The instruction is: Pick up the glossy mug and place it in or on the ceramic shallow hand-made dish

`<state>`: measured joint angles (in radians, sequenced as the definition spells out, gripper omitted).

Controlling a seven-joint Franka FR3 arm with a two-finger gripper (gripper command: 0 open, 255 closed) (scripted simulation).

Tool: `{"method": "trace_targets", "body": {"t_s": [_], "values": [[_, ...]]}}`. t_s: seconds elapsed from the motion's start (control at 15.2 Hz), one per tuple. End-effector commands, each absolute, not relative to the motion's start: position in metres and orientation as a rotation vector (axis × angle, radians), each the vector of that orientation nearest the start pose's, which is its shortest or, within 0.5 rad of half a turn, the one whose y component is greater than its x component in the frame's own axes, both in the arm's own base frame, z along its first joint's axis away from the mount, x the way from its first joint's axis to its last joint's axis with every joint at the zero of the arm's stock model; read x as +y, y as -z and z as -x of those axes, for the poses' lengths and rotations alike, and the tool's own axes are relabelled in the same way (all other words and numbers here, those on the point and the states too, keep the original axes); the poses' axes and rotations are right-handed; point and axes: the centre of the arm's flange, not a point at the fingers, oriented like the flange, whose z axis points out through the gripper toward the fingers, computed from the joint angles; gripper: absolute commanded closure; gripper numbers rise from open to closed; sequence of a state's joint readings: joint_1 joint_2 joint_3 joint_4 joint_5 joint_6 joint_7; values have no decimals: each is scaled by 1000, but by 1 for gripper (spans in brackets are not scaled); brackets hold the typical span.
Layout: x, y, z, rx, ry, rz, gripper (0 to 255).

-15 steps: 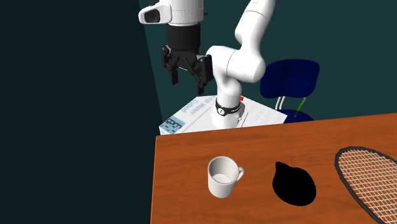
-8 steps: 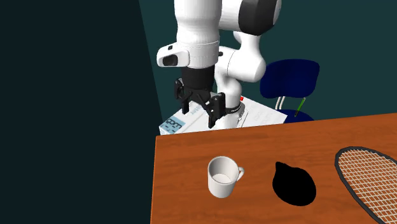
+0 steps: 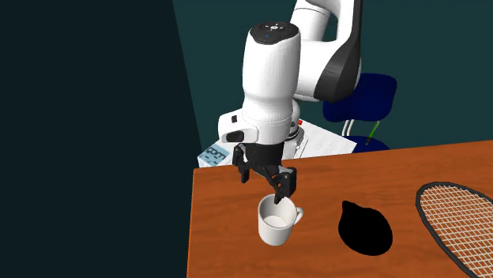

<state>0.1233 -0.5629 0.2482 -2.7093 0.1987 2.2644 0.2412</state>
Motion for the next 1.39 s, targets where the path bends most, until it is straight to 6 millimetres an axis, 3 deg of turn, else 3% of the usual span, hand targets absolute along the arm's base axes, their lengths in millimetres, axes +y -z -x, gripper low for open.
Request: {"method": "trace_targets", "body": {"t_s": [0.0,0.53,0.99,1.06,1.32], "values": [[146,-386,-348,27,161,3078,0],[148,-346,-352,27,161,3078,0],[148,-346,-352,27,161,3078,0],[148,-346,-352,27,161,3078,255],[148,-346,-352,27,161,3078,255]]}}
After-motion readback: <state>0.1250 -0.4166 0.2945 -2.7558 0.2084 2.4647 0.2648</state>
